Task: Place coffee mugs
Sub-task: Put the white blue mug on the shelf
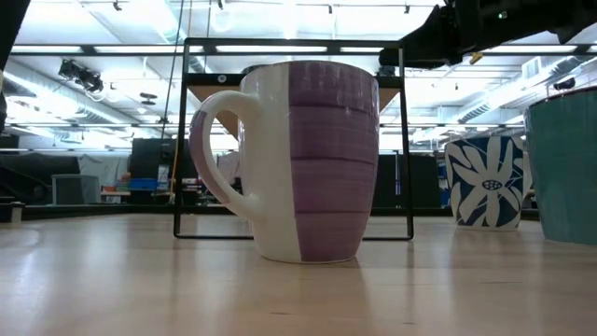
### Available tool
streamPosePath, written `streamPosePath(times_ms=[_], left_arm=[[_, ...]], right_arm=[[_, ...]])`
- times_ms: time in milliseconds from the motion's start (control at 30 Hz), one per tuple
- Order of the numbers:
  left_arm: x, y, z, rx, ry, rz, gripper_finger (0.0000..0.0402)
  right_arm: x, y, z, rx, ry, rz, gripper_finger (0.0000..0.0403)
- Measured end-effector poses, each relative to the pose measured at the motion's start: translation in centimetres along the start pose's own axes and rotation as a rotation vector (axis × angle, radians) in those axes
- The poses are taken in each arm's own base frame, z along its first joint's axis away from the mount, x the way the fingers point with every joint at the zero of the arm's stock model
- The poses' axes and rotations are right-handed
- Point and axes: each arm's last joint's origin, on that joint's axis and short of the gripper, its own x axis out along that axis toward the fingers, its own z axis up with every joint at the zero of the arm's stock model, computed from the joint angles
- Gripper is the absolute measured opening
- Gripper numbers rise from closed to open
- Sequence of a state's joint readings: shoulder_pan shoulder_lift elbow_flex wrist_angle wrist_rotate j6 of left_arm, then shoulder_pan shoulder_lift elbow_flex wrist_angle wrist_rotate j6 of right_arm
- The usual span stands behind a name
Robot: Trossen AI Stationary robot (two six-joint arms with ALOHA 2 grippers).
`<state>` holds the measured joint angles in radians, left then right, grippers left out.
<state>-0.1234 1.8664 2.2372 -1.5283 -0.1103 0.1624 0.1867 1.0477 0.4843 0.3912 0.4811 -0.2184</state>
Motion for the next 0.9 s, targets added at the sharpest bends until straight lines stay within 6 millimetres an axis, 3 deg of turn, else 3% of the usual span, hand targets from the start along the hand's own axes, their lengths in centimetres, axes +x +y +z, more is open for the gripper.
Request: streamPosePath(times_ms=[167,433,633,900], left_arm=[[1.3,-1.6,-1.2,-0.007,0.062,0.049,0.0143],[1.7,-2.5,-6.9,-0.104,0.003,0.19,0.0143],[1.9,-2.2,-10.0,-0.289,0.012,0.293,0.0144],[4.0,-3.8,-13.8,-0.257,-0.2,0.298,0.0144]], right_arm=[[-0.1,0.0,0.1,0.001,-0.002,-0.001,0.0236],[-0.2,-0.3,0.7,-0.02,0.002,-0.001,0.0228],[-0.1,-0.7,0.7,-0.007,0.123,0.002,0.0224],[-0.1,-2.1,1.5,0.113,0.347,0.036,0.0224]])
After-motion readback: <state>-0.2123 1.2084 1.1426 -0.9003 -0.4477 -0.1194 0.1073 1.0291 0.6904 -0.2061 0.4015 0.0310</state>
